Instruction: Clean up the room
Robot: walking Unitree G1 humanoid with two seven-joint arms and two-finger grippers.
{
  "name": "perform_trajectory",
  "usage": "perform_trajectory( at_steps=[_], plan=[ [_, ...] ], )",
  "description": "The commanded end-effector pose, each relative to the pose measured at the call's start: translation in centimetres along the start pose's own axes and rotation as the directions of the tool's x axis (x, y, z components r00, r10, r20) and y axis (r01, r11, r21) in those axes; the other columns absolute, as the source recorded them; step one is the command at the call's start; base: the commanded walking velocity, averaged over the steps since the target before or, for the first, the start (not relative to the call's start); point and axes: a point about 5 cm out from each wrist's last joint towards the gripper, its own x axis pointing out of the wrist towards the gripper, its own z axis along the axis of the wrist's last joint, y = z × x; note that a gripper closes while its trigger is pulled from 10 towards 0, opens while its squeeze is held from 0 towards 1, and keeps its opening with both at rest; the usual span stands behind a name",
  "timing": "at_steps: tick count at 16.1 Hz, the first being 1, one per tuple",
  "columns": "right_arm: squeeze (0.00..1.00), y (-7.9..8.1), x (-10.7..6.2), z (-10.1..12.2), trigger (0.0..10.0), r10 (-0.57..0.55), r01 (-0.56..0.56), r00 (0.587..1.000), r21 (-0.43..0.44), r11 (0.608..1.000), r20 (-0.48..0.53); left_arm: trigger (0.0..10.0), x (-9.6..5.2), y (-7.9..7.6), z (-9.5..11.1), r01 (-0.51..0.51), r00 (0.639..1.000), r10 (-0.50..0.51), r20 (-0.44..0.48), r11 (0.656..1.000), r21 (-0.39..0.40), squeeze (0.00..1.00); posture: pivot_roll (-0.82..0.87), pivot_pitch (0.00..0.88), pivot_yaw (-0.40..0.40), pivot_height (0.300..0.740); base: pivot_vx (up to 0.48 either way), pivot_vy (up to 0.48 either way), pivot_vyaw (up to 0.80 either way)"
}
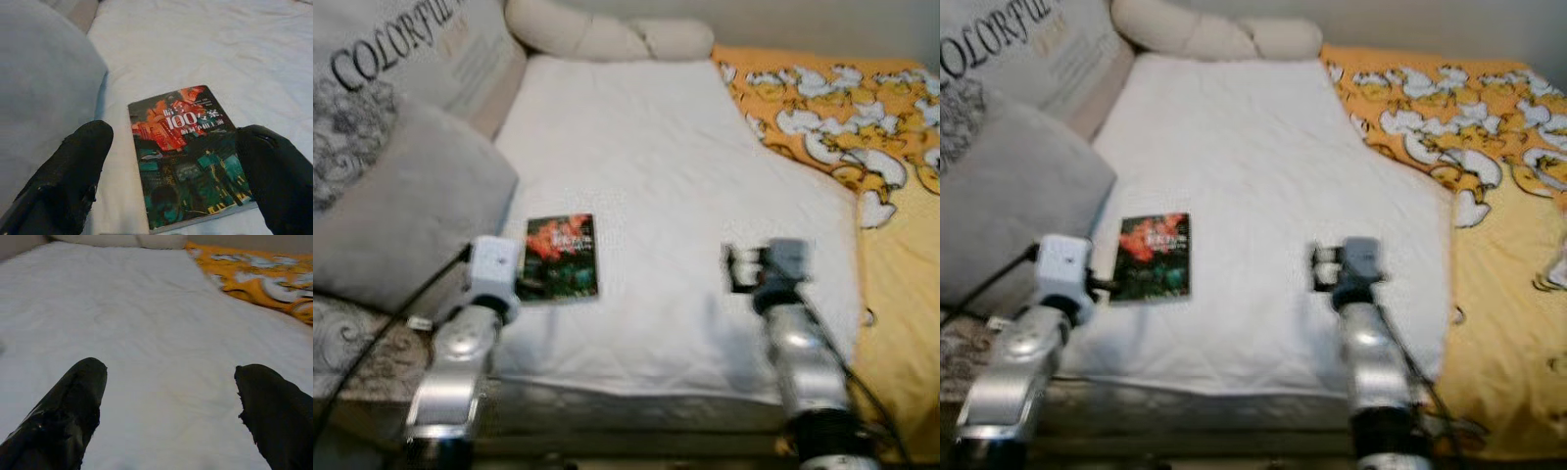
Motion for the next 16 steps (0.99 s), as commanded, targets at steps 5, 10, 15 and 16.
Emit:
perform_trajectory(
  at_steps=[5, 10, 15, 16],
  plan=[
    [1.00, -0.7, -0.1, -0.5, 10.0, -0.026, 0.025, 0.999, -0.005, 1.000, -0.048, 10.0, 0.1, -0.5, 0.4, 0.012, 1.000, -0.012, 0.014, 1.000, 0.002, 0.00, 0.02, 0.000, -0.026, 0.740, 0.000, -0.337, 0.00],
    [1.00, -0.9, 0.4, -0.3, 10.0, -0.027, 0.026, 0.998, -0.018, 0.999, -0.060, 10.0, 0.6, -0.6, 0.6, 0.014, 1.000, -0.014, 0.016, 1.000, 0.005, 0.00, 0.02, 0.000, -0.022, 0.740, 0.000, -0.338, 0.00],
    [0.00, -0.2, 0.9, 0.1, 10.0, -0.010, 0.006, 0.998, -0.057, 0.998, -0.065, 10.0, 1.2, -1.3, 1.5, 0.047, 0.997, -0.046, 0.057, 0.999, -0.011, 0.00, 0.02, 0.000, -0.034, 0.740, 0.000, -0.185, 0.00],
    [0.00, -0.1, 1.0, 0.2, 10.0, 0.004, -0.007, 0.999, -0.061, 0.998, -0.054, 10.0, 1.3, -1.3, 1.5, 0.047, 0.997, -0.046, 0.056, 0.999, -0.004, 0.00, 0.02, 0.000, -0.034, 0.740, 0.000, 0.000, 0.00]
  ],
)
